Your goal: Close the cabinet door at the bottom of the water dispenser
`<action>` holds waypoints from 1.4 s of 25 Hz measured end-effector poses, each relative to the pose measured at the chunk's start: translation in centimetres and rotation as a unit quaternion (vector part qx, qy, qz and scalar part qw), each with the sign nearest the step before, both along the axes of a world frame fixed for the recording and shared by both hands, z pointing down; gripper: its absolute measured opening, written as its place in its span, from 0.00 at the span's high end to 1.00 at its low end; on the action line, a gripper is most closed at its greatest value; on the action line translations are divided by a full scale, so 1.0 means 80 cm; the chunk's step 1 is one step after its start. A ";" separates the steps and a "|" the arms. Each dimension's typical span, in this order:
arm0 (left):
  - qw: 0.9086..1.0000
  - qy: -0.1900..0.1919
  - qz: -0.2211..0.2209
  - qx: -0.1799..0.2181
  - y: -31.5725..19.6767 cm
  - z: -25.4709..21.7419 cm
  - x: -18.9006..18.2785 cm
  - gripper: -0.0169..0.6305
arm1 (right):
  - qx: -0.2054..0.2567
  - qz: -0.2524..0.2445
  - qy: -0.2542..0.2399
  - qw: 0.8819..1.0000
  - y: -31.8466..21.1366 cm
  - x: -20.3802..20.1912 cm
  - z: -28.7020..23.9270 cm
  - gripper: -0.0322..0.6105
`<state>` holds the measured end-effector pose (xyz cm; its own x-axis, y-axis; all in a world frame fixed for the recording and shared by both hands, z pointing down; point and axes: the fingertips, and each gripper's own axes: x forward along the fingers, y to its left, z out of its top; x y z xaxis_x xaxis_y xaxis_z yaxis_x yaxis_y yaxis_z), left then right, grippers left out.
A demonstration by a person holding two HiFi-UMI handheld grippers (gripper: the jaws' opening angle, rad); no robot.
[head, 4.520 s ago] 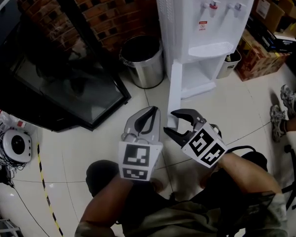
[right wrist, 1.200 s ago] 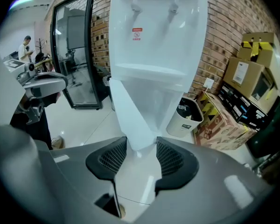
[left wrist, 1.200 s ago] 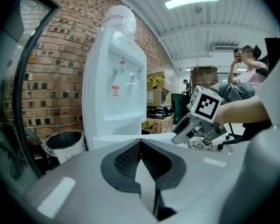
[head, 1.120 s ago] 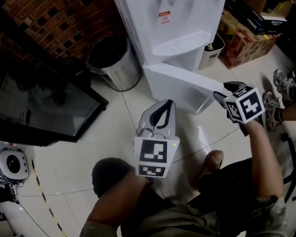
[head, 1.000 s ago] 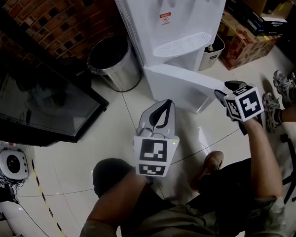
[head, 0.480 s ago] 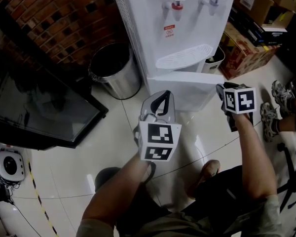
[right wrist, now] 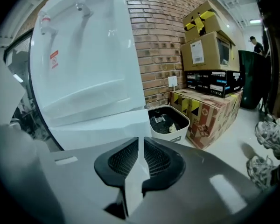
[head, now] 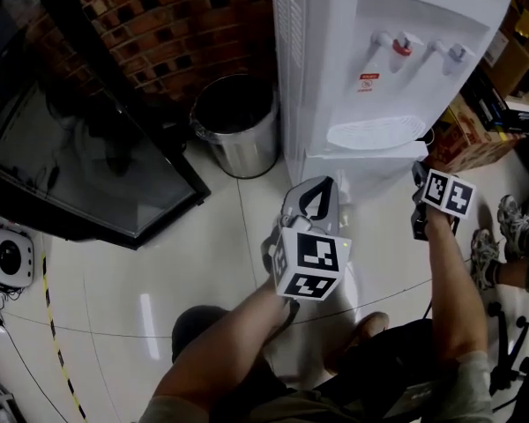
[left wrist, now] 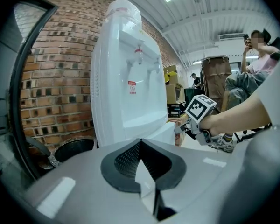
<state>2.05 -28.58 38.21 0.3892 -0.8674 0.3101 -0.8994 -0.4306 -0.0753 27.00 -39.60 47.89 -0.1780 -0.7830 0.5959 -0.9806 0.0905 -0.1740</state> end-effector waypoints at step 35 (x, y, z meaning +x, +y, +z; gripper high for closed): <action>0.999 0.031 0.010 0.032 0.119 -0.077 -0.059 0.97 | 0.283 -0.079 0.079 0.952 0.179 -0.126 -0.294 0.95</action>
<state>-2.70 -19.03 32.06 0.4244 -0.8762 0.2283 -0.8941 -0.4454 -0.0472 16.92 -25.27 24.37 -0.2631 -0.9579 0.1146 -0.9568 0.2743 0.0963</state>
